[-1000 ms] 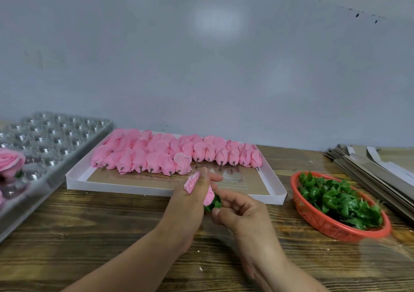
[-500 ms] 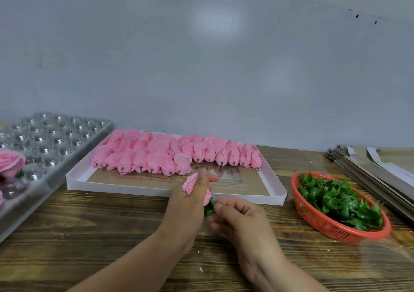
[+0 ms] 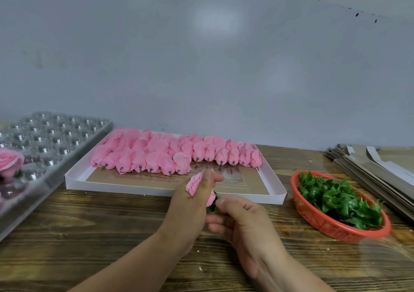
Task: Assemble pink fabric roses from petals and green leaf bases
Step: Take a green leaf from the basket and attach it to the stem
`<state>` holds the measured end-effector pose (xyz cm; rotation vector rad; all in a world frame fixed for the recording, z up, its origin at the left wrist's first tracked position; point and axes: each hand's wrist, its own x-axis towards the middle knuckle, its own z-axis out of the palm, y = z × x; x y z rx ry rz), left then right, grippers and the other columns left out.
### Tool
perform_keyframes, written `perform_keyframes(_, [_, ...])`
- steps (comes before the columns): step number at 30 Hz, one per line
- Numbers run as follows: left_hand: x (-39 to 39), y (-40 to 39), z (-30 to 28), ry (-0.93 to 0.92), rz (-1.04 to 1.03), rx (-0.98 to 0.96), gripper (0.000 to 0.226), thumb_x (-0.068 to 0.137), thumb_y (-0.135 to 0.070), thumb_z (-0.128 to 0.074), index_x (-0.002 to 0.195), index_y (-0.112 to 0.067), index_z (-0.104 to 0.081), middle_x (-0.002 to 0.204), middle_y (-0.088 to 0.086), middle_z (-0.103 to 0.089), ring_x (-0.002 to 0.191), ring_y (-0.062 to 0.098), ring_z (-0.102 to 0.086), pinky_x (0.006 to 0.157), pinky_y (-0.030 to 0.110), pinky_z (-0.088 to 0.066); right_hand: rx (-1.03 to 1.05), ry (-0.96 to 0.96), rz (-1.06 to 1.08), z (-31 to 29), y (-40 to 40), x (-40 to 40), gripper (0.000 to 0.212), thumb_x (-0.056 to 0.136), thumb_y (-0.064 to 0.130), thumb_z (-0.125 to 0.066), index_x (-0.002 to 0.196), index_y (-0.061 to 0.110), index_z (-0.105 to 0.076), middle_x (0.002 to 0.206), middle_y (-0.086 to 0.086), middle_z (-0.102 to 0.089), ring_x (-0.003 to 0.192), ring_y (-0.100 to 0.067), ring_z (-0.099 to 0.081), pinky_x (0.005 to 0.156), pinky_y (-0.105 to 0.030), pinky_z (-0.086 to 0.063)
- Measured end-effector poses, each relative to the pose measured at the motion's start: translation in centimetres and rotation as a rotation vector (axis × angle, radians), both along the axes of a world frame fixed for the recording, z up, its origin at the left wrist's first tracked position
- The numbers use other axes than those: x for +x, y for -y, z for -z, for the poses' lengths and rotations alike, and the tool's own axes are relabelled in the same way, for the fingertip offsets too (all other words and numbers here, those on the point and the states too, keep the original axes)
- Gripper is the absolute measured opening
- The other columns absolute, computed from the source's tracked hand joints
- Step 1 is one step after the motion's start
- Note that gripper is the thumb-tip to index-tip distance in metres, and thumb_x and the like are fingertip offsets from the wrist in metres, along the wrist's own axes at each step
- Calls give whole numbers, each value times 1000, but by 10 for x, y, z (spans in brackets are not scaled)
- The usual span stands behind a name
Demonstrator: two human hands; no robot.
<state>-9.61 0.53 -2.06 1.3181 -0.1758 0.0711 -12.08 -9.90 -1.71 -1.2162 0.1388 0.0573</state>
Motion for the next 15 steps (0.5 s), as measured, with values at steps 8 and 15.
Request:
perform_keyframes(8, [5,-2,3,28,-94,11,40,77,-54,-43,82,-27,-72,86,-2,-62,68,-4,-60,53,10,-45,44,13,-54,2,-2,-1,25,85,-7,-53,70,3,-71,72,-20,-70,58,-21,-68,53,-23,-56])
perform_keyframes(15, [7,-2,1,-120,-87,-119,47,68,-67,-41,73,-32,-73,85,2,-58,64,9,-55,53,25,-46,29,5,-61,5,-3,0,17,85,-7,-54,80,-2,-70,70,-21,-68,55,-19,-66,54,-23,-56])
